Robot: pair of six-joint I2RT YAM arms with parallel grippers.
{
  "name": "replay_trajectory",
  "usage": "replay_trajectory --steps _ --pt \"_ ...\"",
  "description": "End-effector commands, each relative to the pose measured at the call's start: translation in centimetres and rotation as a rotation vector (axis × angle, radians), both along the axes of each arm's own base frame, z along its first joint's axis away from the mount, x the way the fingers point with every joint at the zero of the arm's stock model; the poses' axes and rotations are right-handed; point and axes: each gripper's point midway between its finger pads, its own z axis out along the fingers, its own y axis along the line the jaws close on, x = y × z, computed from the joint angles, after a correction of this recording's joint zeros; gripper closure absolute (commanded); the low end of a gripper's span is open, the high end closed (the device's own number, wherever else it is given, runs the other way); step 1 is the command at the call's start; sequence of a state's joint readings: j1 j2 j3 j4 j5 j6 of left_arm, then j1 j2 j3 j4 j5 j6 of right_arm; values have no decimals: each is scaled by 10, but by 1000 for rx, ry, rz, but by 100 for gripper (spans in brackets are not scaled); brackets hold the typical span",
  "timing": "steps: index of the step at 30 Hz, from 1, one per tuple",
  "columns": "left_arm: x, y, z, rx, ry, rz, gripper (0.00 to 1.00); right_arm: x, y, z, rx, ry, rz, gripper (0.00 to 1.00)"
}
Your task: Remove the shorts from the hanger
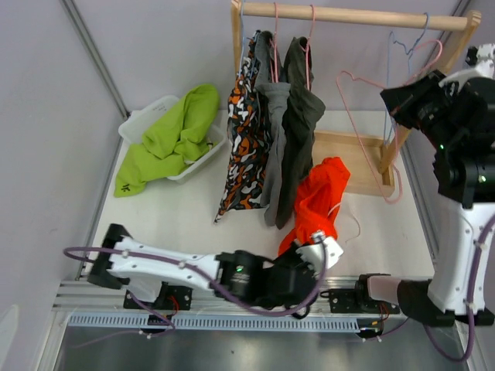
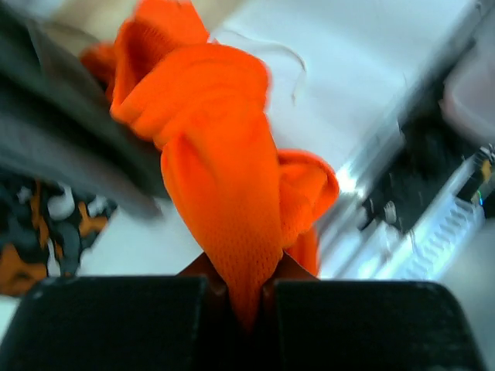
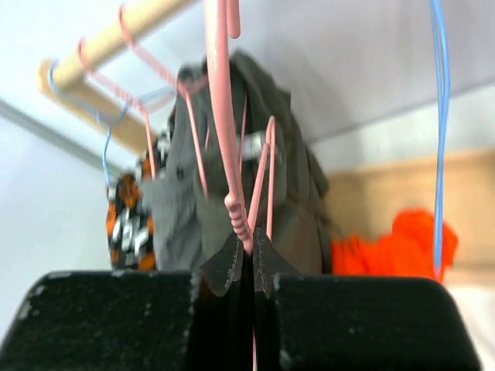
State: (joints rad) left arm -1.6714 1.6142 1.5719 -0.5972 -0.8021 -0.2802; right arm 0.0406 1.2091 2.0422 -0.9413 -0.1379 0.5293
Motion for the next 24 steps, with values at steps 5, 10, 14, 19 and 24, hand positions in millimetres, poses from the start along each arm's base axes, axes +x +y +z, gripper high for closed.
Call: replay_trajectory --steps 5,10,14,19,24 --pt "-30 104 -15 -56 140 103 100 91 -11 47 18 -168 -84 100" --pt "-48 125 -15 -114 207 98 100 146 -3 60 41 -231 -80 100" --pt "-55 129 -29 -145 252 88 100 175 8 78 40 -293 -84 100" --pt "-52 135 -26 -153 254 108 100 215 9 39 35 -223 -90 100" --pt "-35 157 5 -174 205 168 100 220 9 -1 33 -138 -94 100"
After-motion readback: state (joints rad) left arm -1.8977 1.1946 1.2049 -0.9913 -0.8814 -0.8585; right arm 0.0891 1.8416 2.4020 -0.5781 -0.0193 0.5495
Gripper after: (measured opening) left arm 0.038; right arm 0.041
